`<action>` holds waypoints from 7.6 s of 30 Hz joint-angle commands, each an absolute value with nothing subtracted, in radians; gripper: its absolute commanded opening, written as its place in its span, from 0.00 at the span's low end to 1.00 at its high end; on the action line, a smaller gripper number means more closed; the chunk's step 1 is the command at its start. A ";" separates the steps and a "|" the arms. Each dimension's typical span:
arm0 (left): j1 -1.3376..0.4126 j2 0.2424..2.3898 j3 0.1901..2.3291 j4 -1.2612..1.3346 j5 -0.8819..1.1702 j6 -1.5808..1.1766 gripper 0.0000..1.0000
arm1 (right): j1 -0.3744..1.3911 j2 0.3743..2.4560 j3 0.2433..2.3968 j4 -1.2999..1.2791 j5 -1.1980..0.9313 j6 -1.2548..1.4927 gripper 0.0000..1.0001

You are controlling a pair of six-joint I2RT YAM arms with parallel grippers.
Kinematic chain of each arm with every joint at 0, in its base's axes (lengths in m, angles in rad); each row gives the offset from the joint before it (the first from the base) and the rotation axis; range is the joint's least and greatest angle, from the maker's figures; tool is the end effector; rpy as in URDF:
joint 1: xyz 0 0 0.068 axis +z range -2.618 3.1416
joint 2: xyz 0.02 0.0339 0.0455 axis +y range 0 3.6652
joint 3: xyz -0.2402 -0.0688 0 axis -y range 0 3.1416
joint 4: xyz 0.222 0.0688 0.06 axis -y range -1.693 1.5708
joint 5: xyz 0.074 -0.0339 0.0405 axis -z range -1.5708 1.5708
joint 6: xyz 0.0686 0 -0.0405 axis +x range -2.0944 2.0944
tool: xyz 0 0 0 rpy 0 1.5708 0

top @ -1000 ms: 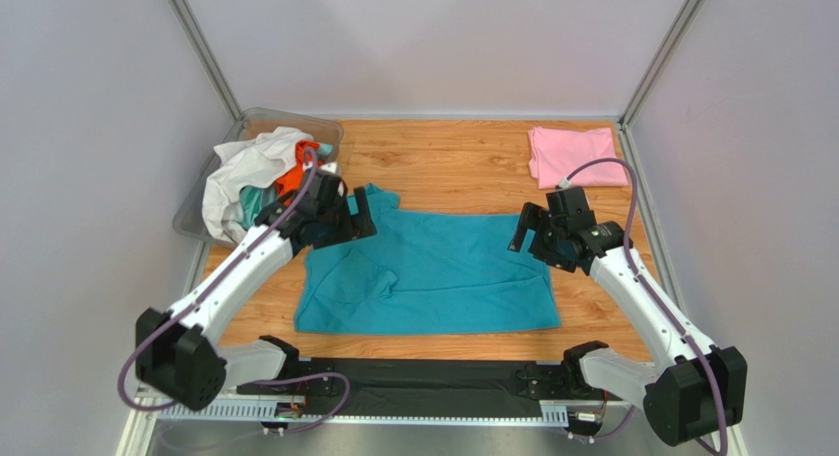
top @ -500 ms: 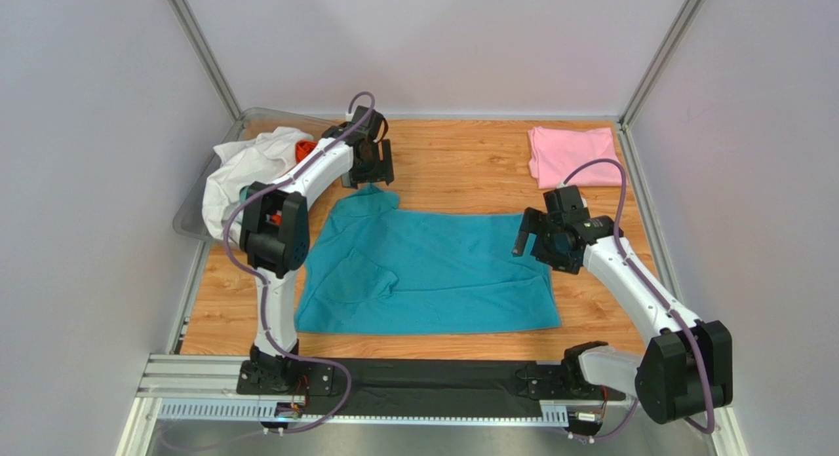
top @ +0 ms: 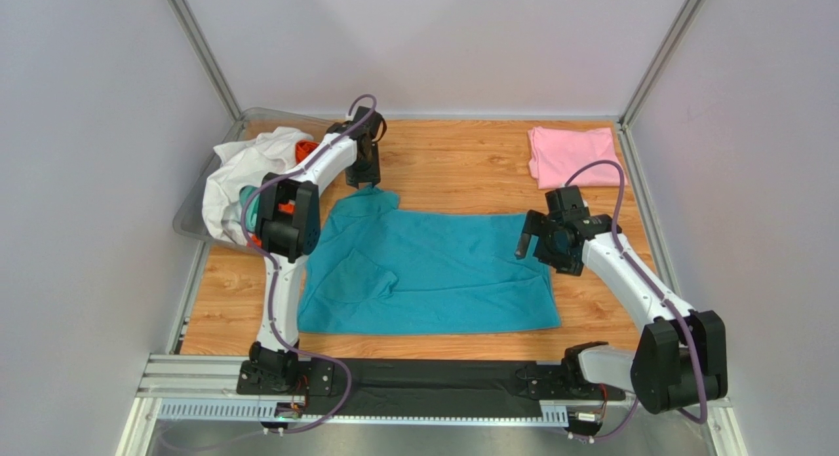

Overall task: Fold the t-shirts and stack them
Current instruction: Fold the tshirt

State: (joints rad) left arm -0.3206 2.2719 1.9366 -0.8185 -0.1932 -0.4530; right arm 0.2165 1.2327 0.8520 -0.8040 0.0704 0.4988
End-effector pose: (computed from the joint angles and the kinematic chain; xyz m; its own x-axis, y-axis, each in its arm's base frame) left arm 0.4422 -0.1330 0.1514 -0.8833 -0.1593 -0.4410 -0.1680 0.9856 -0.0194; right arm 0.2182 0.0431 0.1814 -0.8847 0.2940 -0.3619 0.2674 0.9557 0.1229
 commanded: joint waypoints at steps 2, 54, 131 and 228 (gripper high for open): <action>-0.310 2.298 1.988 -0.819 -0.186 -0.430 0.48 | 0.203 1.250 0.848 -0.772 0.075 0.479 1.00; -0.290 2.016 1.721 -0.615 -0.218 -0.308 0.00 | 0.098 1.842 1.331 -0.577 0.170 0.543 0.88; -0.291 0.678 0.577 -0.725 -0.074 -0.787 0.00 | 0.199 1.249 0.845 -0.632 0.035 0.407 0.00; -0.414 2.229 2.108 -0.767 0.256 -0.566 1.00 | 1.065 1.152 0.782 -0.578 -0.180 0.627 1.00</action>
